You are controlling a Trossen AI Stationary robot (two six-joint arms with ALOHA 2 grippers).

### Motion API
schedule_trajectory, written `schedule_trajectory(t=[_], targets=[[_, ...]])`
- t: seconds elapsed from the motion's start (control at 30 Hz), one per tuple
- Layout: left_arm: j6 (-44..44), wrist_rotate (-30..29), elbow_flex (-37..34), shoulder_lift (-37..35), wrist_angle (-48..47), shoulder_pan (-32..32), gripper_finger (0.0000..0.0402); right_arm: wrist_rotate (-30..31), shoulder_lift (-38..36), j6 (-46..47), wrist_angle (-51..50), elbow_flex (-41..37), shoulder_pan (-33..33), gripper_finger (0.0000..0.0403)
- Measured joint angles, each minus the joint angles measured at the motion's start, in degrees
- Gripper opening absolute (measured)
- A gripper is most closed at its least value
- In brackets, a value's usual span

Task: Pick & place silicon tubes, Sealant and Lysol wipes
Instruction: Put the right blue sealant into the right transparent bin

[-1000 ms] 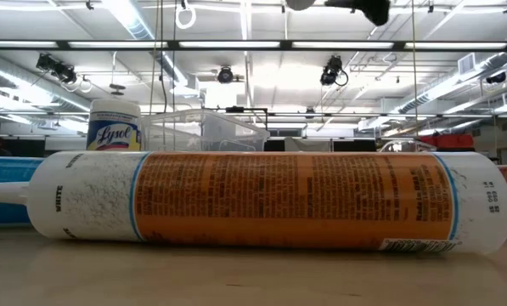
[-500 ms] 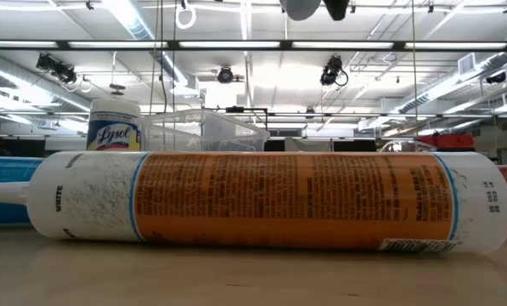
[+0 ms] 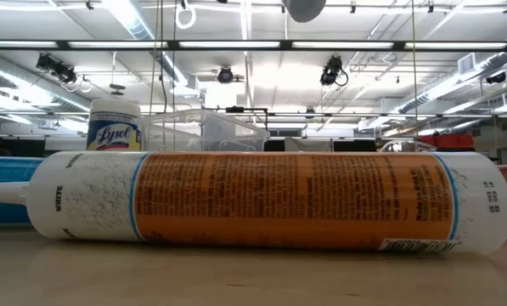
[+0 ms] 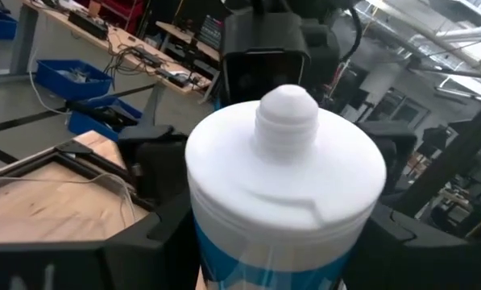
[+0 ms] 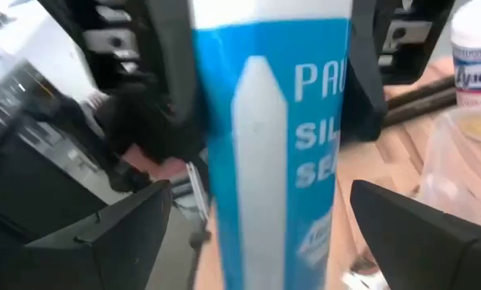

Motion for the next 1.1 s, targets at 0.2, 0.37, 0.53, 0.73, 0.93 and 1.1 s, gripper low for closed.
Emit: schedule_trajectory(t=[0.2, 0.37, 0.53, 0.73, 0.93, 1.1], targets=[[-0.04, 1.52, 0.00, 0.11, -0.36, 0.00, 0.0220, -0.86, 5.05, -0.25, -0.54, 6.24, 0.00, 0.0386], [0.02, 2.05, 0.00, 0.11, -0.24, 0.04, 0.0220, -2.57, 7.99, 0.42, -1.14, 8.62, 0.00, 0.0380], [0.03, 3.03, 0.00, 0.11, -0.30, 0.04, 0.0220, -2.84, 8.89, 0.16, -1.55, 8.83, 0.02, 0.0347], [2.02, 3.09, 0.02, 0.11, 0.28, 0.02, 0.0221, -4.37, 8.86, -0.30, -1.12, 8.83, 0.04, 0.0305], [3.08, 2.64, 0.02, 0.11, 0.39, 0.04, 0.0219, -7.44, 8.60, -1.54, -0.99, 8.79, 0.04, 0.0278], [3.10, 2.68, 0.06, 0.11, 0.64, -0.02, 0.0220, -7.96, 6.82, -4.02, -3.76, 8.76, -0.59, 0.0271]])
